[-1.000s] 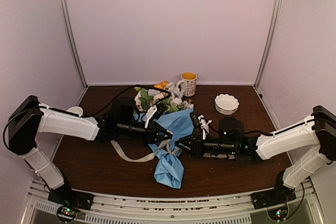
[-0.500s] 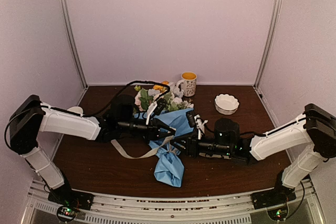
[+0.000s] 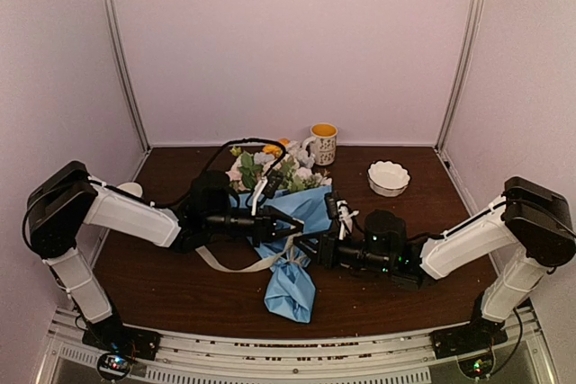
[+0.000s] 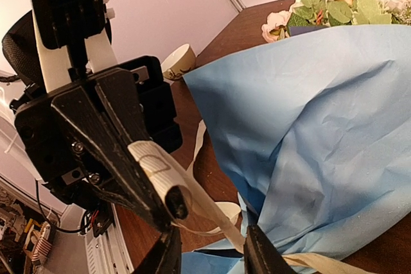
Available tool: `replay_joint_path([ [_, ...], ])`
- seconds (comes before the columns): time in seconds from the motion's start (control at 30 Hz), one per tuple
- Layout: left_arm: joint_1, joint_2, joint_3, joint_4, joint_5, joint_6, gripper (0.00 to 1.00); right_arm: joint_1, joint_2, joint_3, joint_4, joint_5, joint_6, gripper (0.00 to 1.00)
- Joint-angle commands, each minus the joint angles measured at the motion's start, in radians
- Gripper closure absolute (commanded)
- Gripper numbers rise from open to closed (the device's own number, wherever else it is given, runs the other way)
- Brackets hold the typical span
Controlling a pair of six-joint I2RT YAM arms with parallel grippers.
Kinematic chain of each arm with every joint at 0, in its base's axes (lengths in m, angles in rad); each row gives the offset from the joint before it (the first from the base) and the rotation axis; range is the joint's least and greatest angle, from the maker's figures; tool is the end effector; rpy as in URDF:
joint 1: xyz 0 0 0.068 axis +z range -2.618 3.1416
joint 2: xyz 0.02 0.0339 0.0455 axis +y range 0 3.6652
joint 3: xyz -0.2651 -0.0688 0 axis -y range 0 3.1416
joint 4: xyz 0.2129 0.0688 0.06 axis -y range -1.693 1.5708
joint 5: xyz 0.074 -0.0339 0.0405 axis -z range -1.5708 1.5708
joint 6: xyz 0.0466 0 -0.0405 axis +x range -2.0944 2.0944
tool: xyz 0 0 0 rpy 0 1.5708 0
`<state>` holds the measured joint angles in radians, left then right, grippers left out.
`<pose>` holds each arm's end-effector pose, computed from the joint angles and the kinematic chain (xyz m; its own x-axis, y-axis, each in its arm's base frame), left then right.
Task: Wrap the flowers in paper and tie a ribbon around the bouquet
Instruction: Cross the half-tied ribbon over the folded bouquet.
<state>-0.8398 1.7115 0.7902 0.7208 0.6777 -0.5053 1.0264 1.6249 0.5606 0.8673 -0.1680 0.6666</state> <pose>0.2064 -0.2740 0.2207 -0.5957 0.0994 -0.7971 0.8021 0.1266 -0.5836 0.1527 0.2673 0.1977 -0.6537 0.0974 -0.7505 -0.6669 0.3946 0.6321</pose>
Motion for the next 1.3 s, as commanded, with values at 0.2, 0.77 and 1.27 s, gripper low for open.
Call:
replay_joint_path([
  [0.2, 0.011, 0.02, -0.016, 0.116, 0.011, -0.032, 1.0, 0.008, 0.066, 0.066, -0.04, -0.048, -0.042, 0.56],
  [0.77, 0.029, 0.018, -0.027, 0.094, 0.009, -0.019, 1.0, -0.003, 0.128, 0.092, 0.027, -0.067, -0.043, 0.97],
  [1.27, 0.042, -0.237, 0.001, -0.531, -0.084, 0.382, 0.33, -0.011, 0.102, 0.114, -0.081, -0.139, -0.102, 1.0],
])
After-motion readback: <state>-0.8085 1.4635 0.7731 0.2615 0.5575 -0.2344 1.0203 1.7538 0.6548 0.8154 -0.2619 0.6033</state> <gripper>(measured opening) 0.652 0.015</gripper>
